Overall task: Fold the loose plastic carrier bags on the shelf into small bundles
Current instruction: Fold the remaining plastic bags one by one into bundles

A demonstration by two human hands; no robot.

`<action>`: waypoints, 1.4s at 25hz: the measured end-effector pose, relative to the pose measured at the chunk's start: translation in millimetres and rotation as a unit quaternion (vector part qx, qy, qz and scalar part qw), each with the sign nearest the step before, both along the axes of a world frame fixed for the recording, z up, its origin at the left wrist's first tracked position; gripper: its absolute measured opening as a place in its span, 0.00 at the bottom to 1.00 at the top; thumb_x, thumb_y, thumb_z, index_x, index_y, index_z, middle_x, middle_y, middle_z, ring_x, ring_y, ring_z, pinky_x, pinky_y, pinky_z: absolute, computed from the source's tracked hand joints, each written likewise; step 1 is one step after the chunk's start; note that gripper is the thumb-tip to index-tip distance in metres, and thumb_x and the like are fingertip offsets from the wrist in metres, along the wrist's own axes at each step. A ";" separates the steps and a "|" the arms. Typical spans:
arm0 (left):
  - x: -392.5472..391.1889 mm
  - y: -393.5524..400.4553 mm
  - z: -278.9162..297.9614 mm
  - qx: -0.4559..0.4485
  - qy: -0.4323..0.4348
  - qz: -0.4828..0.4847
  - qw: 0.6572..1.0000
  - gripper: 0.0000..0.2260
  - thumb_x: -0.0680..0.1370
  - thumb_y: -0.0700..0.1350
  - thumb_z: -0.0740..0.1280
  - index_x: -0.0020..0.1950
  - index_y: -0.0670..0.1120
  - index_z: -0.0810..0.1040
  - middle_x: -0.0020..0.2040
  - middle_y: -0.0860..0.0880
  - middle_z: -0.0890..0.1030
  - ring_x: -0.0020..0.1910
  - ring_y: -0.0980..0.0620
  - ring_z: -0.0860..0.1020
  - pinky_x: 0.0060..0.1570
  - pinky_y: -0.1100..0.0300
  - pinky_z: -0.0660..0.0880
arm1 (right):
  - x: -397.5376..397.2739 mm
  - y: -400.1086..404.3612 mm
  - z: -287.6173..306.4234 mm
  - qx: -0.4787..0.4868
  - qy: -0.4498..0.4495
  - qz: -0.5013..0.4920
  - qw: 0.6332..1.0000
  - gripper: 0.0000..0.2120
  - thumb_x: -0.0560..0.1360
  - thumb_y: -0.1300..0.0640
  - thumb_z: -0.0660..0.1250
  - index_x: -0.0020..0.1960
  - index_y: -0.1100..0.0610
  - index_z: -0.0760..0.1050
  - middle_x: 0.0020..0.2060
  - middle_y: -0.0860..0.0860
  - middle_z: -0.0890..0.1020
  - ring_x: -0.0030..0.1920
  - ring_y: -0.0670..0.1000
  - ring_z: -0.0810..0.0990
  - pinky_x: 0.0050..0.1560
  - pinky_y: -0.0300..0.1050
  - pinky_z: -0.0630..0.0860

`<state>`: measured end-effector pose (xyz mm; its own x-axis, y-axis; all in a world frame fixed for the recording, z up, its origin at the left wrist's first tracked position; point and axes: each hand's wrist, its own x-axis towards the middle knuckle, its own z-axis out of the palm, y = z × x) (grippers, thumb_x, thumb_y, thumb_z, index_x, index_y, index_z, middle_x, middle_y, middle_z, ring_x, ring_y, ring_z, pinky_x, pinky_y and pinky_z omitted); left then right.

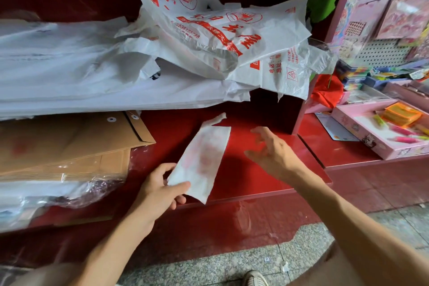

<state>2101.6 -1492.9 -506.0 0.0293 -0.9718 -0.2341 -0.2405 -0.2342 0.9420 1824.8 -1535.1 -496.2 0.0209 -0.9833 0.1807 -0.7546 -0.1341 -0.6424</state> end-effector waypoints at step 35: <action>-0.7 -4.5 -18.2 -0.191 -0.275 -0.075 0.939 0.13 0.75 0.54 0.71 0.36 0.50 0.71 0.25 0.52 0.73 0.24 0.56 0.68 0.28 0.62 0.63 | 61.6 23.9 -19.3 0.041 -0.004 0.123 0.992 0.15 0.70 0.59 0.69 0.56 0.54 0.76 0.37 0.48 0.81 0.34 0.47 0.77 0.32 0.41 0.71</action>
<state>2100.9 -1497.4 -524.2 -0.1004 -0.9845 0.1440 -0.7193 0.1718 0.6732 1886.4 -1511.3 -515.5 0.2602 -0.9602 0.1017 -0.7007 -0.2603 -0.6643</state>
